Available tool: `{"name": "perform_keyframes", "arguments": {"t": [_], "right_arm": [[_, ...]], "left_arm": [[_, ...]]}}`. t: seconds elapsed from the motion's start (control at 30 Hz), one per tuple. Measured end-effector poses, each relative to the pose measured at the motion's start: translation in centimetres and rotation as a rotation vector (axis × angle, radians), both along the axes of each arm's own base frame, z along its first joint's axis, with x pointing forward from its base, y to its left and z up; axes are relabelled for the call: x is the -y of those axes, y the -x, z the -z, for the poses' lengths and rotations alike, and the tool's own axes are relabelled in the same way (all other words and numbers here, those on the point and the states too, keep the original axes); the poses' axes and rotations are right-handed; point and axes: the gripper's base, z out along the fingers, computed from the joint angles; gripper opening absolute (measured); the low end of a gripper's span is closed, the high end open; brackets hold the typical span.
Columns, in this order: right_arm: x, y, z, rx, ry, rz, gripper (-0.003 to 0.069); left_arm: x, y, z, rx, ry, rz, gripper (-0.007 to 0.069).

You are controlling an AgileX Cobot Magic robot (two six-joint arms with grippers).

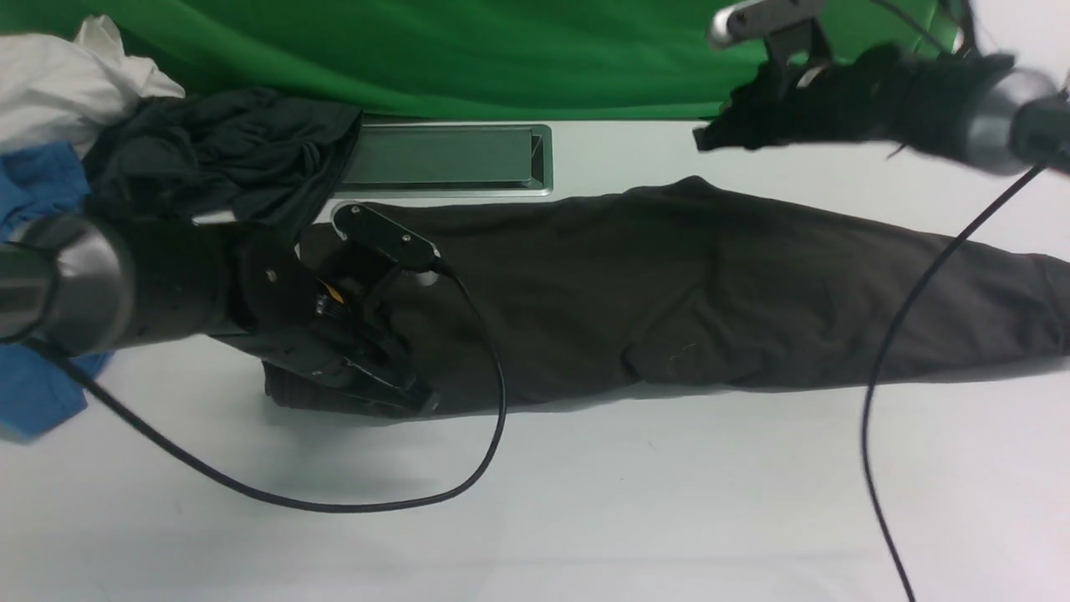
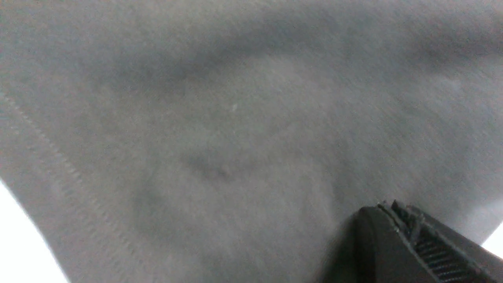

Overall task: Fold a long-sleeved shirt on a white desktop.
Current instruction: 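Fold the black garment in half by bringing its near edge over to the far edge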

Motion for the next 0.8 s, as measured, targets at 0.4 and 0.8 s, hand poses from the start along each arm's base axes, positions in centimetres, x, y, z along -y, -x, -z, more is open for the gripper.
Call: {"name": "perform_keyframes", "arguments": {"t": [0.4,0.8], "right_arm": [[-8.2,4.6,-2.3,-0.375,0.044,-0.403,0.0037],[-8.3,-0.2,7.0,-0.279,0.067,-0.313,0.0035]], "left_arm": [[-4.9,2.8,-14.1,0.289,0.091,-0.255,0.0018],[-4.7,4.9,-13.4,0.073,0.140,-0.233,0.0018]]}}
